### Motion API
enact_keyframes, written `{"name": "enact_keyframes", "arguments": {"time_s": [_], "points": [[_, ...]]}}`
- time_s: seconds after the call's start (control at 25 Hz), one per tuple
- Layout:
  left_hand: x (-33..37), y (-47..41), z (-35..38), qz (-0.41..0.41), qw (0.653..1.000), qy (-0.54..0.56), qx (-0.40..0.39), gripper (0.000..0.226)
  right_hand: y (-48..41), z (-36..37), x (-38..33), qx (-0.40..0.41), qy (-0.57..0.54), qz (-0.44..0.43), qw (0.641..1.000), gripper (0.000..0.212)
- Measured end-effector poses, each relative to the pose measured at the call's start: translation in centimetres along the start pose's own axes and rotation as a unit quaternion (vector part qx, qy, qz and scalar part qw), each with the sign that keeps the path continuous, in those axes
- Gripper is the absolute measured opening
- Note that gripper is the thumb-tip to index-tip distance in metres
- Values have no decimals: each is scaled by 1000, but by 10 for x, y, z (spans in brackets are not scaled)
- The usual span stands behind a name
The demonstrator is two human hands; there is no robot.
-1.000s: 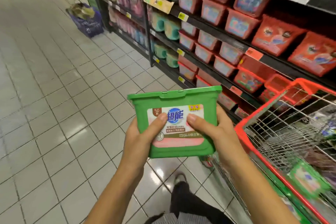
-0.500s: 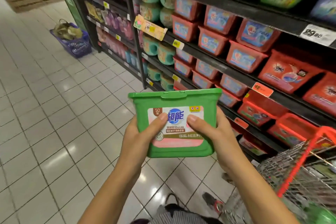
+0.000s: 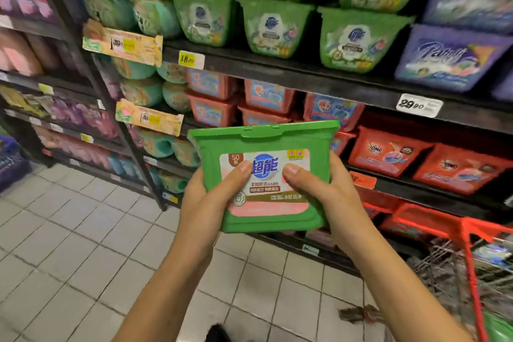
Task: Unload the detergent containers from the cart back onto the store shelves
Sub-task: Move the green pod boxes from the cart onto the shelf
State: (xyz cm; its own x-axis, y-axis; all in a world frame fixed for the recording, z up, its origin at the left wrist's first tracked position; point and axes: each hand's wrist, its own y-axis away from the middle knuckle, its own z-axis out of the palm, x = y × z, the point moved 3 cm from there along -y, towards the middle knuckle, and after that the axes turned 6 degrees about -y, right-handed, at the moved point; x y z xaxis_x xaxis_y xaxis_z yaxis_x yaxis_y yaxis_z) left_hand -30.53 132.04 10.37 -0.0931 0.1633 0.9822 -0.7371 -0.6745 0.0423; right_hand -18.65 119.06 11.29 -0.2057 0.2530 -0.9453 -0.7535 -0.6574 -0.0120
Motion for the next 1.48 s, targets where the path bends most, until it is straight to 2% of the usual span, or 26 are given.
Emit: {"name": "enact_keyframes", "arguments": {"time_s": [0.24,0.48,0.84,1.12,1.36,1.48], "points": [[64,-89,-6,58,992,-12,-115,42,-58,39,-40,76,-13,-108,991,61],[118,-147,10,103,976,-2,-191,49,-98,54,-90,98,-1,-194,976,61],[214,-208,62,222,952,-8,-210,51,-162,53,-197,61,58,-305,948,63],[289,-253,112,317,924,-44,-211,49,-217,41,-291,17,112,-373,921,54],[321,-315,146,371,904,-114,-181,69,-276,13,-336,21,183,-359,915,63],[324,-354,159,369,894,-185,-175,58,-309,-1,-342,18,199,-312,929,62]]}}
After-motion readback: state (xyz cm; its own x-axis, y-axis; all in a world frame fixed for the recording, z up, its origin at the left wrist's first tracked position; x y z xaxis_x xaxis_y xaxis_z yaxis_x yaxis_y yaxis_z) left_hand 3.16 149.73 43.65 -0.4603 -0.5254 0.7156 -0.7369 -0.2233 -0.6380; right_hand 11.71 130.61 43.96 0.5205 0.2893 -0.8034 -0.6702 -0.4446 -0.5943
